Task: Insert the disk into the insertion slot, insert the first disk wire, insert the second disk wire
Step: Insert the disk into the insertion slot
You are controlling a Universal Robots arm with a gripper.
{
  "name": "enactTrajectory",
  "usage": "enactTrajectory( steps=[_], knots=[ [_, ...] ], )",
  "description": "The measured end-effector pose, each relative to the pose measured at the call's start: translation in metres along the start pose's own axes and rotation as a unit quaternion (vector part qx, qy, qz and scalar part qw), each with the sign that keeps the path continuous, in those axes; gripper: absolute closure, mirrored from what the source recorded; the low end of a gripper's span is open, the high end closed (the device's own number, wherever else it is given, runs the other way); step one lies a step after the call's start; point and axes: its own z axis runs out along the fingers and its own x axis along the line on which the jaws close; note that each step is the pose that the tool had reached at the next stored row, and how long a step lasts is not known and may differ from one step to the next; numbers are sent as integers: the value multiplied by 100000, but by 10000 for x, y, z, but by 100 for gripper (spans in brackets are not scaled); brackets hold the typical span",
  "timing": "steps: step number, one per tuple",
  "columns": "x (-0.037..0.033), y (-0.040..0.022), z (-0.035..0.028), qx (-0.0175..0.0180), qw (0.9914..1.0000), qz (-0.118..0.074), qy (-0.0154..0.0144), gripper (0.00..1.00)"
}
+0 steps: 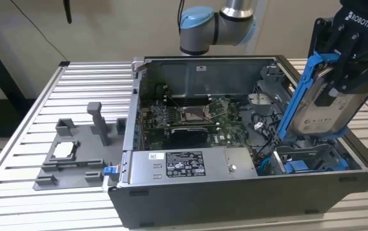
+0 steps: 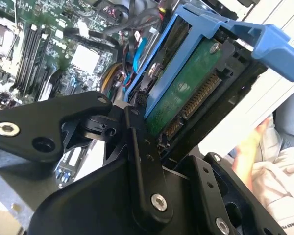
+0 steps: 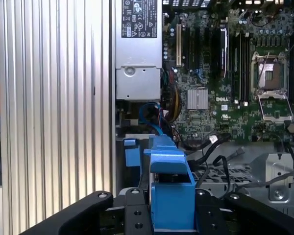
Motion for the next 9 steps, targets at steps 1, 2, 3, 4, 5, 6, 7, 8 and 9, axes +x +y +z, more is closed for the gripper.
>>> enactTrajectory(
  steps=[1,2,3,4,5,6,7,8,9],
  knots=[
    [1,-13,5,-33,100000,-30,-42,67],
    [1,-26,10,-59,100000,-84,-120,67],
    [2,-39,16,-82,100000,-126,-239,67],
    [3,-51,22,-104,99999,-167,-350,67],
    [5,-65,30,-137,99999,-201,-436,67],
    [7,-77,37,-188,99998,-232,-488,67],
    [16,-86,44,-241,99998,-249,-540,67],
    [30,-99,52,-303,99997,-257,-657,67],
    [43,-104,63,-332,99996,-263,-822,67]
  ],
)
